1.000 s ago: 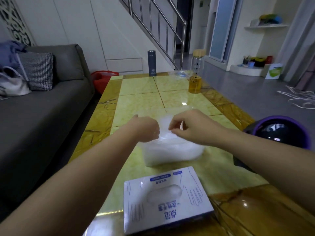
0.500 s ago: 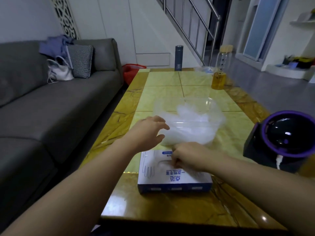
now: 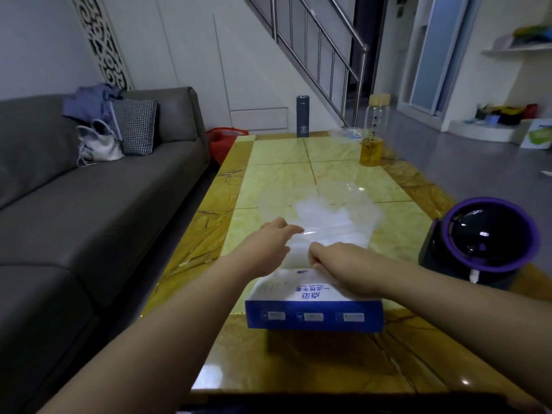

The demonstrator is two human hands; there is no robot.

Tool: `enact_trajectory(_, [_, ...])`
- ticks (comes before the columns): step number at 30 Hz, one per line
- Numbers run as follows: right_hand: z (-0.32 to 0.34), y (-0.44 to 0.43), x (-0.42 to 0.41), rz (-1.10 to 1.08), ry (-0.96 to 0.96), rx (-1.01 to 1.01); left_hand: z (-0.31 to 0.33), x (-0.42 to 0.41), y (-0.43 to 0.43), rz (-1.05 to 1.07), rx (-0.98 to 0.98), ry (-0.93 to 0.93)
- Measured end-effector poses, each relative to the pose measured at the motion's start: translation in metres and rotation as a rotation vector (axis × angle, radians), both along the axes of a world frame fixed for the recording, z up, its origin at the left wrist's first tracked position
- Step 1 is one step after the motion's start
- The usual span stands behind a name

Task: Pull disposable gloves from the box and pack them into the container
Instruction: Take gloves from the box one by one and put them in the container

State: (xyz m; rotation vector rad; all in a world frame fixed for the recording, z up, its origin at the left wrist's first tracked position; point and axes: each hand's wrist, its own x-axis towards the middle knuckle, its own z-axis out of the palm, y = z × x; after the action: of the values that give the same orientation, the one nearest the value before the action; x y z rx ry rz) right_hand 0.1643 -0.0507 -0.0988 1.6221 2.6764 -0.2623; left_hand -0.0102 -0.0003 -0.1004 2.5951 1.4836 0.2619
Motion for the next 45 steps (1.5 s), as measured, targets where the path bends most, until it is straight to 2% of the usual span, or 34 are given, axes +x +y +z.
enact_trajectory(7, [-0.024,-0.024,0.014,0.079,-0.068,0.04,-0.006,-0.014,-0.024,-0.026,0.006,-0.105])
enact_trajectory(10, [-0.036,-0.027,0.017,0.071,-0.031,0.045,-0.005,-0.021,-0.043,-0.068,0.246,-0.069])
enact_trajectory(12, [-0.04,-0.028,0.019,0.066,-0.005,0.067,-0.003,-0.023,-0.06,-0.191,0.309,-0.105])
enact_trajectory(14, [-0.04,-0.03,0.021,0.057,0.013,0.068,-0.007,-0.019,-0.073,-0.292,0.205,-0.056])
enact_trajectory(17, [-0.041,-0.037,0.02,0.032,0.095,0.035,-0.025,-0.011,-0.074,-0.268,-0.014,0.12])
enact_trajectory(19, [-0.041,-0.041,0.018,0.02,0.171,0.027,-0.034,-0.005,-0.072,-0.244,-0.144,0.122])
enact_trajectory(21, [-0.042,-0.04,0.017,0.007,0.166,0.027,-0.038,-0.003,-0.07,-0.241,-0.218,0.084])
enact_trajectory(26, [-0.042,-0.035,0.01,-0.062,0.2,0.059,-0.039,-0.003,-0.07,-0.199,-0.251,0.053])
enact_trajectory(30, [-0.044,-0.033,0.007,-0.048,0.123,0.069,-0.042,-0.003,-0.068,-0.161,-0.264,0.057])
enact_trajectory(33, [-0.027,-0.031,0.002,-0.049,0.139,0.096,-0.04,-0.001,-0.068,-0.161,-0.257,0.071])
enact_trajectory(35, [0.001,-0.028,0.002,-0.045,0.216,0.154,-0.039,0.001,-0.066,-0.156,-0.254,0.074])
enact_trajectory(39, [0.077,-0.022,0.014,-0.074,0.553,0.387,-0.036,0.003,-0.068,-0.147,-0.275,0.058])
enact_trajectory(41, [0.105,-0.022,0.021,-0.083,0.558,0.424,-0.029,0.001,-0.071,-0.096,-0.336,-0.016])
enact_trajectory(42, [0.112,-0.023,0.025,-0.09,0.532,0.409,-0.022,-0.001,-0.072,-0.059,-0.417,-0.12])
enact_trajectory(45, [0.116,-0.027,0.03,-0.124,0.492,0.34,0.004,-0.006,-0.074,-0.035,-0.735,-0.688])
